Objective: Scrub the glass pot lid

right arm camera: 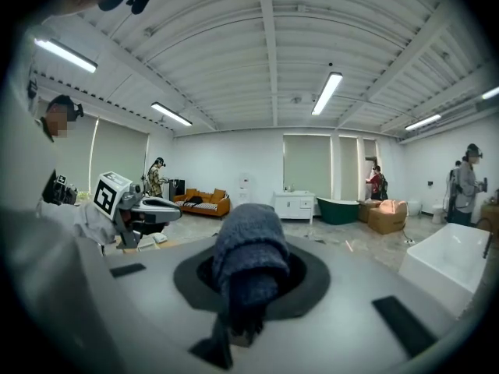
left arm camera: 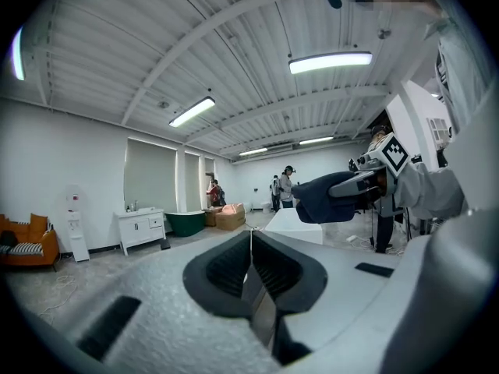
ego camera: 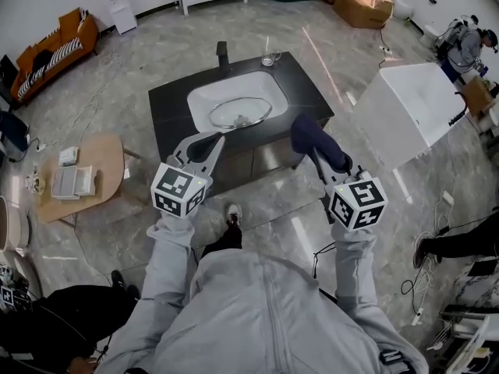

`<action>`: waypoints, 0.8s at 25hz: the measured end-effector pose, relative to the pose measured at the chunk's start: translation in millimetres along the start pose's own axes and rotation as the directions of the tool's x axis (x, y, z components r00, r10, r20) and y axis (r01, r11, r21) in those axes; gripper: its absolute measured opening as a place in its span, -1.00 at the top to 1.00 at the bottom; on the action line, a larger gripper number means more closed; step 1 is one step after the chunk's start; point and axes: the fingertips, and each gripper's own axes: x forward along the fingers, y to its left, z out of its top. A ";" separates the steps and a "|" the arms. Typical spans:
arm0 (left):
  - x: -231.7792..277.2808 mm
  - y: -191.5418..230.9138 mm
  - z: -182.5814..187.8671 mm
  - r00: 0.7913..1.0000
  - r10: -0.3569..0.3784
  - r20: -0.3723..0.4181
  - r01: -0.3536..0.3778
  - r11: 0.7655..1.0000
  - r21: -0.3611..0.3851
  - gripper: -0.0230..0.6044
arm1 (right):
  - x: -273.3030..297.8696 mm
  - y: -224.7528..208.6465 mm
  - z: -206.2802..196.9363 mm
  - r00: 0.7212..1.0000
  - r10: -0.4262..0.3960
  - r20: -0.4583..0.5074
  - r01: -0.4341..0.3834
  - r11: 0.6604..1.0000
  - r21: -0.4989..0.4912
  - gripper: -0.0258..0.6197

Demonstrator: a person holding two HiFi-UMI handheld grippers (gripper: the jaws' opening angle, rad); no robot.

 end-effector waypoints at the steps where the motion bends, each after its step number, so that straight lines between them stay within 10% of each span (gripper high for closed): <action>1: 8.1 11.3 1.8 1.000 -0.002 0.001 0.002 1.000 0.001 0.83 | 11.4 -4.5 4.6 1.000 -0.002 0.001 0.002 1.000 0.002 0.71; 20: 131.1 164.4 -19.4 0.998 -0.030 -0.054 0.028 0.999 -0.041 0.83 | 191.3 -57.8 47.9 0.999 -0.013 -0.051 0.011 1.000 -0.029 0.71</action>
